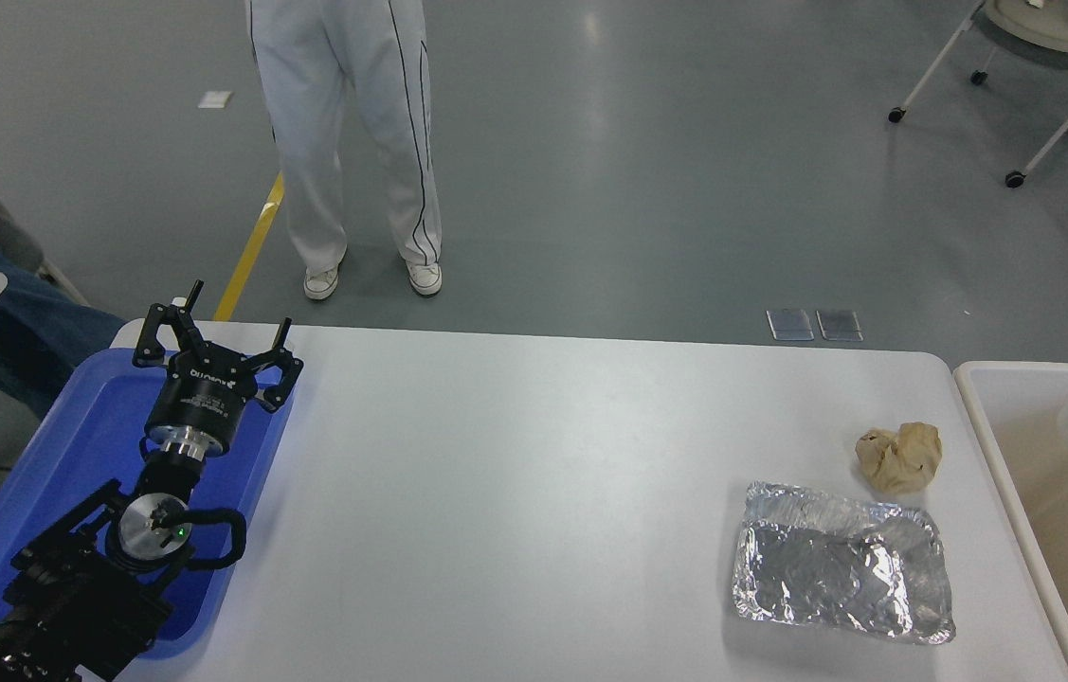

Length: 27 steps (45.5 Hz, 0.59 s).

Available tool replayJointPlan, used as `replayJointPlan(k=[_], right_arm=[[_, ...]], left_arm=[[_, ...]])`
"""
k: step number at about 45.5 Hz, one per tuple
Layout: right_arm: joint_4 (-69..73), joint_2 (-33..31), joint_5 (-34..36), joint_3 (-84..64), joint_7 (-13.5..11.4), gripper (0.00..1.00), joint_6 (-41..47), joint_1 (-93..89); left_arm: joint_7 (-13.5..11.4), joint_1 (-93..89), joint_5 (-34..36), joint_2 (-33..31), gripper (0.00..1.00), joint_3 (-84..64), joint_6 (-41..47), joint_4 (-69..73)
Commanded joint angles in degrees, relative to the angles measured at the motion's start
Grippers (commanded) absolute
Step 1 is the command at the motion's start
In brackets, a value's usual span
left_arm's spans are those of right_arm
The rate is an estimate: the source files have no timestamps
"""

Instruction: Pick up paper cup place in dustbin

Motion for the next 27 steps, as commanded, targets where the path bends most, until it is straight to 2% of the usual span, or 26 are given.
replayJointPlan(k=[1, 11, 27], right_arm=[[-7.6, -9.5, -4.2, -2.6, 0.0, 0.0, 0.0, -0.7], [-14.5, -10.7, -5.2, 4.6, 0.0, 0.0, 0.0, -10.0], [-32.5, -10.8, -4.5, 37.7, -0.1, 0.0, 0.0, -48.9]], left_arm=[[0.0, 0.0, 0.0, 0.0, 1.0, 0.0, 0.1, 0.1], [0.0, -0.1, 0.0, 0.0, 1.0, -0.1, 0.0, 0.0], [0.0, -0.1, 0.0, 0.0, 1.0, -0.1, 0.0, 0.0]])
